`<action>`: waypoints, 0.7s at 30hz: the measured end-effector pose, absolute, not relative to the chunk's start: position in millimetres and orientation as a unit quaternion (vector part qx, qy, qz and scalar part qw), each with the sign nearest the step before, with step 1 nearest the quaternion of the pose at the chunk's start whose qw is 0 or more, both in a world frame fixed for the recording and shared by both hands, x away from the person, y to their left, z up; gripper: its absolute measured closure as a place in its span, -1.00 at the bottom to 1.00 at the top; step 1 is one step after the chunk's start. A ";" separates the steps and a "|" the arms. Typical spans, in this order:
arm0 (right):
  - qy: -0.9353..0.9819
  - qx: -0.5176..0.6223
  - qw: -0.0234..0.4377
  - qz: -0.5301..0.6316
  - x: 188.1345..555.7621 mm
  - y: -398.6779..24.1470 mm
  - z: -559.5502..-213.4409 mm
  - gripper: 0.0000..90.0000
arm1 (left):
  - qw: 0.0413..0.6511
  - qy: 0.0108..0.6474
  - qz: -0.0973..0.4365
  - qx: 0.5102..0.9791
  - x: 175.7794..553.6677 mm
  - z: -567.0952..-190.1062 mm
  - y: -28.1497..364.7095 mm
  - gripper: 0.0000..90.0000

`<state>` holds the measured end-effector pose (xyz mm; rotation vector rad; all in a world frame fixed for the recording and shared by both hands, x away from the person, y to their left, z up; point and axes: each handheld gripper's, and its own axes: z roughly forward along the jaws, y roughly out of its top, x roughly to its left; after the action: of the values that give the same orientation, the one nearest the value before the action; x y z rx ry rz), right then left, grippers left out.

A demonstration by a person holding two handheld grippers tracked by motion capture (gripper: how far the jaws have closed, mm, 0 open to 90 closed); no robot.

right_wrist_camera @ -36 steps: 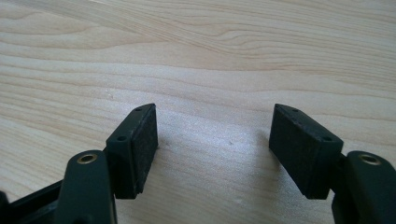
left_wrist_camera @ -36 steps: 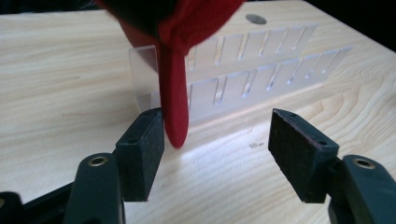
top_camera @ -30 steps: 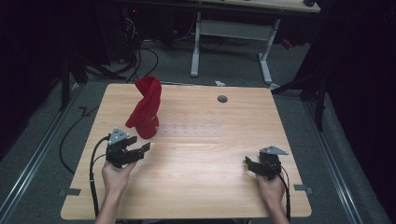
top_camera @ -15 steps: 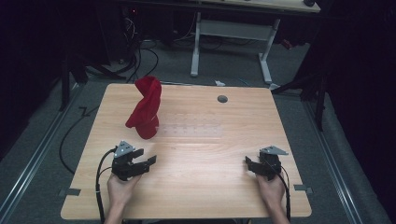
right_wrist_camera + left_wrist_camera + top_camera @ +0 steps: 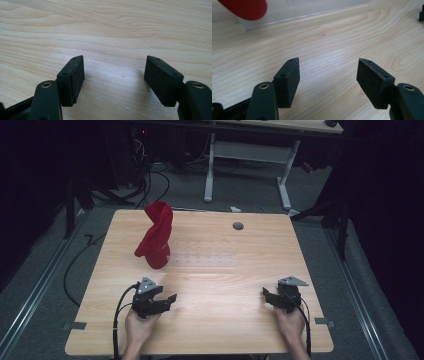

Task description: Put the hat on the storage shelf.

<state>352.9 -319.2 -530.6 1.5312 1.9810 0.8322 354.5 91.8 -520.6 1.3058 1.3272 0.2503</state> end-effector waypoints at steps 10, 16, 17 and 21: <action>0.727 0.562 0.249 0.305 352.9 -319.1 -530.6 -0.27 | 0.572 0.562 0.129 0.584 357.8 -537.0 76.5 -0.22; 0.727 0.562 0.249 0.305 352.9 -319.2 -530.6 -0.27 | 0.563 0.557 0.150 0.592 359.3 -543.7 70.1 -0.23; 0.727 0.562 0.249 0.305 352.9 -319.2 -530.6 -0.27 | 0.561 0.556 0.154 0.593 359.6 -543.9 69.6 -0.22; 0.727 0.562 0.249 0.306 352.9 -319.2 -530.6 -0.27 | 0.555 0.555 0.168 0.597 359.4 -545.3 66.8 -0.27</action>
<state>352.9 -319.2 -530.6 1.5313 1.9810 0.8323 359.4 66.8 -545.3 1.4103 1.3101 0.3975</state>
